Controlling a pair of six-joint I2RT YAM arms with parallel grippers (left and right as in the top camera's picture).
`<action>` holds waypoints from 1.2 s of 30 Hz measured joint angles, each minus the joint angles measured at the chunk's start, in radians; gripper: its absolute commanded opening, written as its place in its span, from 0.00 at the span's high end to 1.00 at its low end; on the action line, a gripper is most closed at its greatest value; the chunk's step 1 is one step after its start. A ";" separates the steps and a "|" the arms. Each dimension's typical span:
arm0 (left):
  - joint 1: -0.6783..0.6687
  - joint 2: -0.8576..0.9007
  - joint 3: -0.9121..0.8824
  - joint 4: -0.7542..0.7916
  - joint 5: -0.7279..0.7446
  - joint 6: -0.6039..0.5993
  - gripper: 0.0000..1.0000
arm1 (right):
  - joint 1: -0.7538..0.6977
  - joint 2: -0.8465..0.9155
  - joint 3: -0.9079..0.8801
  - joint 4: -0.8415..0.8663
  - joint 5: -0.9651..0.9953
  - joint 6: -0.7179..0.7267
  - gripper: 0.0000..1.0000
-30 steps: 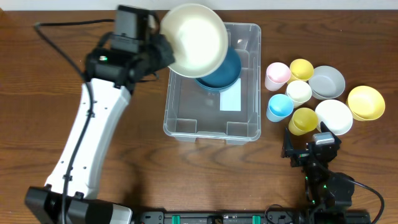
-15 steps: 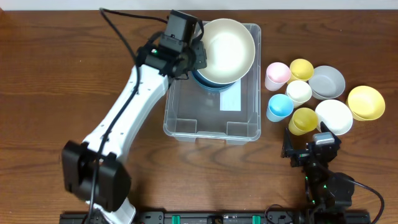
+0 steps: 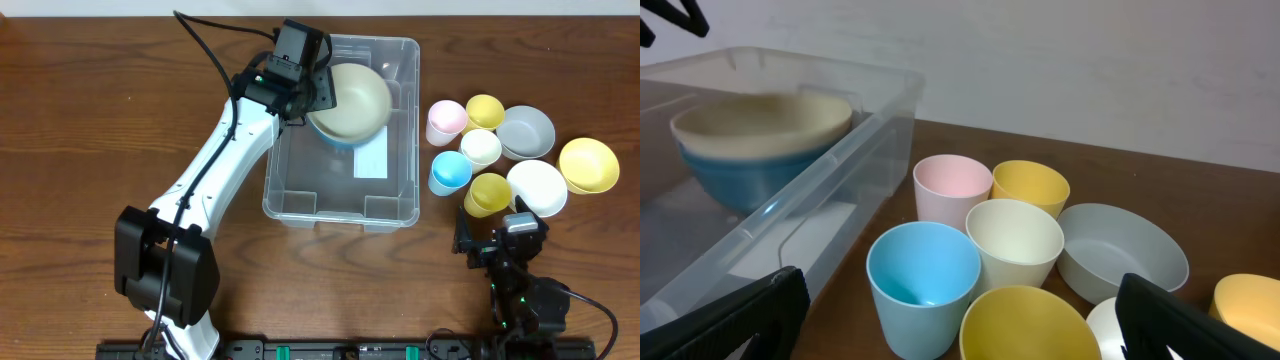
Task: Pack container
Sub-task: 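Lift the cream bowl and carry it over the bin, then lower the cream bowl onto the stacked teal bowls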
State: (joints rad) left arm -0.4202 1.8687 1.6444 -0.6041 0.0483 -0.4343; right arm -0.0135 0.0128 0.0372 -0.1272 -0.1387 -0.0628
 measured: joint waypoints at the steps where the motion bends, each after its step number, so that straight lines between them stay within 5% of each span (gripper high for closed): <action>1: 0.000 0.000 0.000 0.004 0.000 0.006 0.39 | 0.000 0.000 0.000 0.000 0.000 0.000 0.01; 11: -0.008 0.000 0.000 -0.128 -0.001 0.038 0.59 | 0.000 0.000 0.000 0.000 0.000 0.000 0.01; 21: -0.064 0.000 0.000 -0.339 -0.003 0.071 0.94 | 0.000 0.000 0.000 0.000 0.000 0.000 0.01; 36: -0.197 0.006 0.000 -0.373 -0.015 0.072 0.94 | 0.000 0.000 0.000 0.000 0.000 0.000 0.01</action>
State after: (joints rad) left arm -0.6174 1.8751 1.6440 -0.9775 0.0330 -0.3618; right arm -0.0135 0.0128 0.0372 -0.1272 -0.1387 -0.0628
